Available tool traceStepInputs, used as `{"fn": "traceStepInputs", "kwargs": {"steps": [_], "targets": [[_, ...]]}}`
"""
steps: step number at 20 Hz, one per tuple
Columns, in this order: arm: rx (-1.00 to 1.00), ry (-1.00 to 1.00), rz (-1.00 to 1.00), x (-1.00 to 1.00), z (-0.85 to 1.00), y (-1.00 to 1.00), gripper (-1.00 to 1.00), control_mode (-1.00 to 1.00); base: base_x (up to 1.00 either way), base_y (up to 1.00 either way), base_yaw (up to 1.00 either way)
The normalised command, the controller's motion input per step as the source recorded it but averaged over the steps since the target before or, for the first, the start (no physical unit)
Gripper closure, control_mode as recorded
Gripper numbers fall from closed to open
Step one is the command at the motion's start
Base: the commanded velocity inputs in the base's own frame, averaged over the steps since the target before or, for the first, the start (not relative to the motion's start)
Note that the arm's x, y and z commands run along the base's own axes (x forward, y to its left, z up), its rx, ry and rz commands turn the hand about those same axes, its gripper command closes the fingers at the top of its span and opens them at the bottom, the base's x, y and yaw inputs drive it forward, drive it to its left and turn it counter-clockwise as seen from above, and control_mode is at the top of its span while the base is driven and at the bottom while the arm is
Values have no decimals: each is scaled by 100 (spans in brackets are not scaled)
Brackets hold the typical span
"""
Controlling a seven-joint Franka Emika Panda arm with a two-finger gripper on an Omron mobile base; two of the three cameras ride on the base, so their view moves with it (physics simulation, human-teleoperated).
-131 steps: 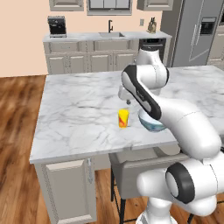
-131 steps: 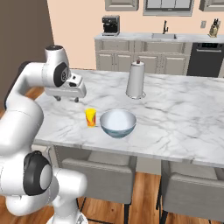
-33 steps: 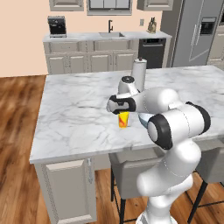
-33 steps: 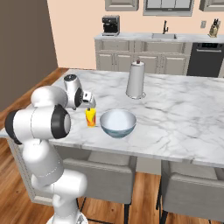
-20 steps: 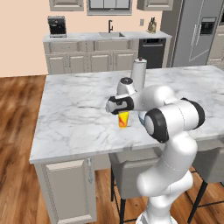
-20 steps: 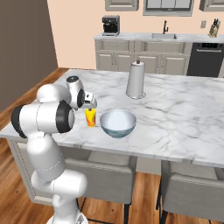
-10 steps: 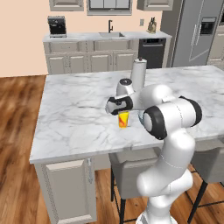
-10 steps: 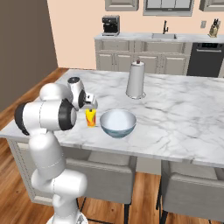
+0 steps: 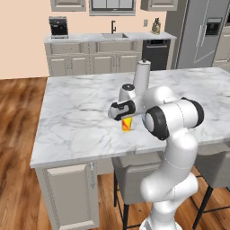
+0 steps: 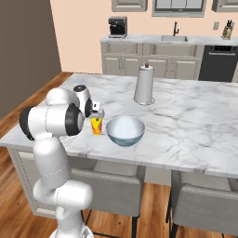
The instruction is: Place the cup inside the bowl on the dining table and move the bowl to any counter.
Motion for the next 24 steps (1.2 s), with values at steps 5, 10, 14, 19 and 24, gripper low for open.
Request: {"fn": "traceStepInputs", "kwargs": {"steps": [5,10,14,19,24], "targets": [[0,0,0,8,-16,0,-100,-100,0,0,0],[0,0,0,2,-14,0,-100,-100,0,0,0],[0,1,0,0,-13,0,-100,-100,0,0,0],[0,0,0,0,-2,0,-100,-100,0,0,0],[0,0,0,0,0,0,100,-100,0,0,0]]}}
